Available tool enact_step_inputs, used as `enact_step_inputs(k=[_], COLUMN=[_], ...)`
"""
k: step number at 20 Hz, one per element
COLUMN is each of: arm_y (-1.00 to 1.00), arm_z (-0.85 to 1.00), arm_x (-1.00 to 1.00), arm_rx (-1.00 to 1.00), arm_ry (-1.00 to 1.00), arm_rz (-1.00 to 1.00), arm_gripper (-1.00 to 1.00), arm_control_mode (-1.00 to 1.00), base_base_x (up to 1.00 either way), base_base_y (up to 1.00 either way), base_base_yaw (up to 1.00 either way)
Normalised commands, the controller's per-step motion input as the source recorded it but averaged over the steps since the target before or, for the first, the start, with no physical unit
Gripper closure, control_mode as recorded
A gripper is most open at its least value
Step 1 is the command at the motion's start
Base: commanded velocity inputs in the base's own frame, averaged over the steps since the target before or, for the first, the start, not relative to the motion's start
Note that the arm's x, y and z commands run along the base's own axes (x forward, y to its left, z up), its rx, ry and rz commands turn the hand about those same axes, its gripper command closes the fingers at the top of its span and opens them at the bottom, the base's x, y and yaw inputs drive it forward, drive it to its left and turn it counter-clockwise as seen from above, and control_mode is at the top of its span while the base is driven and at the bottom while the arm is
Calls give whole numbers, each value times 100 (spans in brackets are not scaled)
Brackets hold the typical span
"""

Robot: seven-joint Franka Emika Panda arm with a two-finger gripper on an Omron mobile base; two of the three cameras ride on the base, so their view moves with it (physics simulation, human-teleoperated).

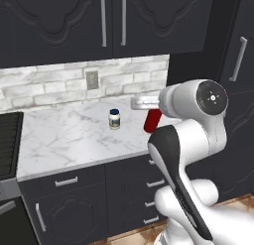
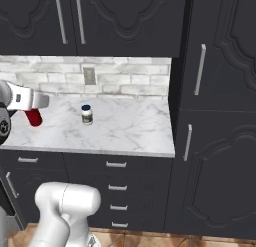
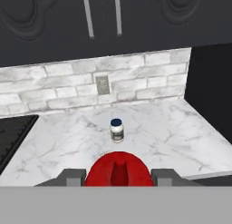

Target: Place the ketchup and mayonnaise from the counter to the top shelf of the fridge. If the existing items in the fridge are on the top shelf, move them to other shelves.

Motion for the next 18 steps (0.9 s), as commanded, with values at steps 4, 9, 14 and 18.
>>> enact_step_inputs(k=[4, 9, 14, 18], arm_y=[0, 0, 0, 0], arm_z=[7, 0, 0, 0], arm_x=[0, -15, -74, 0], arm_rx=[-1, 0, 0, 0], arm_ry=[-1, 0, -1, 0], arm_rz=[-1, 0, -2, 0], arm_gripper=[100, 100, 100, 100], arm_control_mode=[-100, -100, 100, 100], base_base_x=[0, 0, -20, -73], base_base_y=[0, 0, 0, -2], base_base_yaw=[0, 0, -2, -25])
